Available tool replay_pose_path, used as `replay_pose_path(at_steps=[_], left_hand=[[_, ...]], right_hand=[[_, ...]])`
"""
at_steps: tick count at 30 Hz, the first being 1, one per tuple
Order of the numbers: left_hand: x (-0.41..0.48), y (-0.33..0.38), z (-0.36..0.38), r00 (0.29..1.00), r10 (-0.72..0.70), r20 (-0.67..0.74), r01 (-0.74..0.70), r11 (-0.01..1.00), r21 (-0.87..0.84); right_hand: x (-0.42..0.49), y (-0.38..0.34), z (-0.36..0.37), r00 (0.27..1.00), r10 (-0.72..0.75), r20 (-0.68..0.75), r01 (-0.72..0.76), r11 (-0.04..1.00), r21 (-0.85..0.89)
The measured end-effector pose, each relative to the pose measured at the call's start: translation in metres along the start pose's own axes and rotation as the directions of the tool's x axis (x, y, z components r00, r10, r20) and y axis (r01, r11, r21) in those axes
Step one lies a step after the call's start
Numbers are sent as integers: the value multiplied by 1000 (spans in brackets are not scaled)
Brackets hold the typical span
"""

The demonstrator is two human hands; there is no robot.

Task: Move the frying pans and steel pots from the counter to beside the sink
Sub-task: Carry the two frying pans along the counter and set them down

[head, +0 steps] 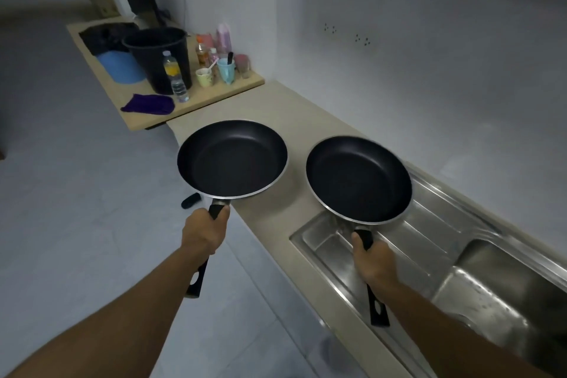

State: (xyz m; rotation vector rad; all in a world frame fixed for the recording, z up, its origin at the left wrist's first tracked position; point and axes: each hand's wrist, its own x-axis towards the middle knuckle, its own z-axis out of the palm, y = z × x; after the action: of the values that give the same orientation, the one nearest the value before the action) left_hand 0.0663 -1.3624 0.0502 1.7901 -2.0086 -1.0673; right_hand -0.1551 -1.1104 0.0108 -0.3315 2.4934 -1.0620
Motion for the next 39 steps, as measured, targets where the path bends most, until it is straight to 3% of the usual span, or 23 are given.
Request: replay_pose_path(at_steps=[6, 16, 39], left_hand=[[91, 7, -17, 996, 61, 61, -61, 998, 7], [235, 22, -56, 973, 131, 189, -149, 985, 86], [444, 88, -7, 933, 122, 339, -183, 971, 155]], right_hand=[[29, -44, 60, 999, 11, -34, -9, 999, 37], [59, -111, 154, 965, 240, -104, -237, 970, 48], [200, -200, 231, 919, 375, -123, -365, 926, 95]])
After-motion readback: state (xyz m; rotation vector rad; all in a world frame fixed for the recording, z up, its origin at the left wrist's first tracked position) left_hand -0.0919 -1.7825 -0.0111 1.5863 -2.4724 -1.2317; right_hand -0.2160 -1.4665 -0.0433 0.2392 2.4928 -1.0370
